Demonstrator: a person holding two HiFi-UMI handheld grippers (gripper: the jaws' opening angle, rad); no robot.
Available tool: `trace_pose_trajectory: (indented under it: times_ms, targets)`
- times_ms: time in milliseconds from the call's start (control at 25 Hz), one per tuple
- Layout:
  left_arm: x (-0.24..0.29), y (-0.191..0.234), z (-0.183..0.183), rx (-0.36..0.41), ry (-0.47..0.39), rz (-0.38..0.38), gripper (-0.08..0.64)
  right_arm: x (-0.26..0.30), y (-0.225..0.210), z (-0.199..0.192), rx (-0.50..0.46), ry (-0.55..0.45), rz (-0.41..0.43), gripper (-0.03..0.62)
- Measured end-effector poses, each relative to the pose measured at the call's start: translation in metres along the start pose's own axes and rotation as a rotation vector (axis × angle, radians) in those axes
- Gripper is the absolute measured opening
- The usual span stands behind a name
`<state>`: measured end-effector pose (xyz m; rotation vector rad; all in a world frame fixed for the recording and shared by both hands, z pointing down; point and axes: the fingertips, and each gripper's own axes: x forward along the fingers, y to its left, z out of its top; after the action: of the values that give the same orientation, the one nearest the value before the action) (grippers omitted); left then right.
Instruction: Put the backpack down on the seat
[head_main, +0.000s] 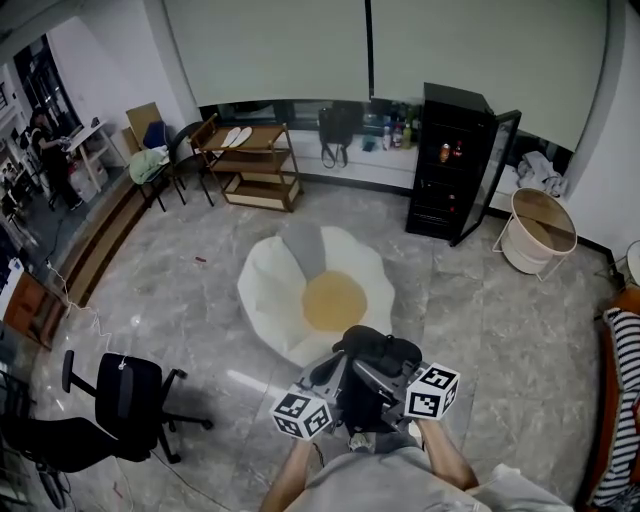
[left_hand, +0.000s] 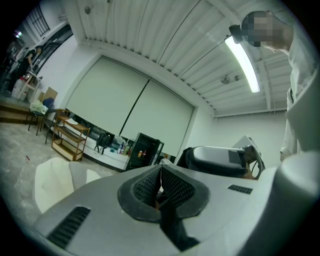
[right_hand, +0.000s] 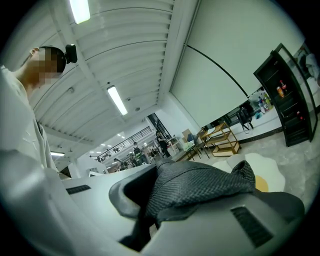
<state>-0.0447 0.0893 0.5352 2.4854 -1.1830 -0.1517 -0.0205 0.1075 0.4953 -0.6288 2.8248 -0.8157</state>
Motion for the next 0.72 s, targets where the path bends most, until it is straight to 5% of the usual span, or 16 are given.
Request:
trace_pose_trajectory:
  times_ms: [720]
  targets:
    - [0.14, 0.118, 0.09, 0.052, -0.058, 0.115, 0.031, 0.107, -0.138, 0.108, -0.053, 0.069, 0.116, 0.043]
